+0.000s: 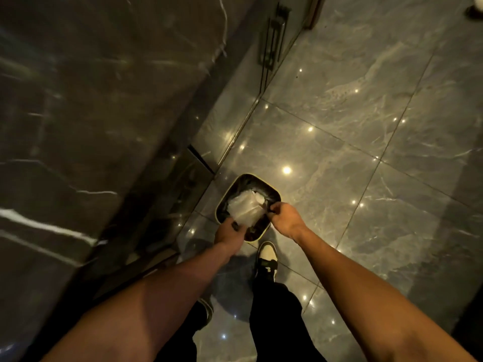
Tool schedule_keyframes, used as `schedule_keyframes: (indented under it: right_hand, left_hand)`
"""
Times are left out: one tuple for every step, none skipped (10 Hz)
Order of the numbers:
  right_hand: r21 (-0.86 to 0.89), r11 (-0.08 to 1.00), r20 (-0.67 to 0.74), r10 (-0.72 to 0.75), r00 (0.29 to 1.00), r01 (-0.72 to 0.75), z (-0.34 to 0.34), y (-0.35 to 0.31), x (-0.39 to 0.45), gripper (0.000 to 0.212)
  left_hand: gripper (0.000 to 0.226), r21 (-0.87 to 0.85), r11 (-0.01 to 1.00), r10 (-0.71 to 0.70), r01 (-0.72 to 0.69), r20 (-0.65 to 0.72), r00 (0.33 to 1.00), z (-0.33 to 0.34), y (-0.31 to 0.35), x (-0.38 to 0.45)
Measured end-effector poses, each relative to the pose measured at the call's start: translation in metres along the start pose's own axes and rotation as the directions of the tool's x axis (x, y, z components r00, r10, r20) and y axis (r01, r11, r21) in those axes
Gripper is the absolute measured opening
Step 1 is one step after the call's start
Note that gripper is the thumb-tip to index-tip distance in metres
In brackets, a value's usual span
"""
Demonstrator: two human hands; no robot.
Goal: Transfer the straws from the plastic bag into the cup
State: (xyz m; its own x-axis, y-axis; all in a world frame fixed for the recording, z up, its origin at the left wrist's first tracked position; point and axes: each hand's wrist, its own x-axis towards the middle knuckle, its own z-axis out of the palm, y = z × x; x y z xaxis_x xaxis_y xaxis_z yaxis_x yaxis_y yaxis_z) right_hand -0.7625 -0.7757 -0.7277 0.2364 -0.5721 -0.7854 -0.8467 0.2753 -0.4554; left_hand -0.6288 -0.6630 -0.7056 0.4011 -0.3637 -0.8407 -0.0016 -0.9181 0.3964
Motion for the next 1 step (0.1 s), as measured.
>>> schedule_keyframes:
  right_hand:
    - [-0.05,0.999,0.019,-0.016,1.0,0.017,-0.0127,-0.0263,-0.0303,0.019]
  left_hand:
    - [0.044,0.022,1.0,0.017,-0.018,0.032,0.999,-0.017,0.0113,-0.0272]
